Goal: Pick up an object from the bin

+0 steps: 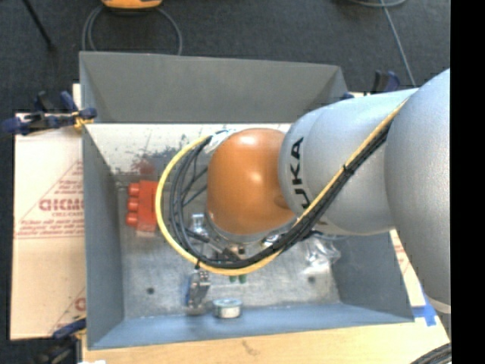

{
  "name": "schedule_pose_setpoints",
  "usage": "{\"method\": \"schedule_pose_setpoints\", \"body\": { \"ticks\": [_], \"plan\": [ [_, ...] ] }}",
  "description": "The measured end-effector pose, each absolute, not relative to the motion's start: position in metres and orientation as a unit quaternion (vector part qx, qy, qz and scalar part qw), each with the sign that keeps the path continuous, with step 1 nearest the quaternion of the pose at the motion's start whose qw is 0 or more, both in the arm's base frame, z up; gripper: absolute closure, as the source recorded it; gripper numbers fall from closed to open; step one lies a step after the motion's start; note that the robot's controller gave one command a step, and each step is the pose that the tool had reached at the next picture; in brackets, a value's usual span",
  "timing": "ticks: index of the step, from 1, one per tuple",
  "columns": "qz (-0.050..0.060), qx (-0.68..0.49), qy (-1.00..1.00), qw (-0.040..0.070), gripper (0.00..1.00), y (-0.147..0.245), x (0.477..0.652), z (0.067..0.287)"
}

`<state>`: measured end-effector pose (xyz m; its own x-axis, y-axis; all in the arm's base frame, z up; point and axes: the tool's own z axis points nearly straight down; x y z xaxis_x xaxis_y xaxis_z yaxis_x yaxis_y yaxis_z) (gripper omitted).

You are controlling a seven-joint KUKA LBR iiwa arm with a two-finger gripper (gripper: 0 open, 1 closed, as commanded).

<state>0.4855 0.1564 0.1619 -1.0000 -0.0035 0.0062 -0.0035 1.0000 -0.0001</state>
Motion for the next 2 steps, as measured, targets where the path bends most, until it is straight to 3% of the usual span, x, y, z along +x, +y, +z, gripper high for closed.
{"method": "schedule_pose_setpoints", "body": {
  "ticks": [1,2],
  "plan": [
    [0.000,0.179,-0.984,-0.003,0.00,0.1307,0.4906,0.0760],
    [-0.002,0.177,-0.984,-0.005,1.00,0.1320,0.4920,0.0780]
  ]
}}
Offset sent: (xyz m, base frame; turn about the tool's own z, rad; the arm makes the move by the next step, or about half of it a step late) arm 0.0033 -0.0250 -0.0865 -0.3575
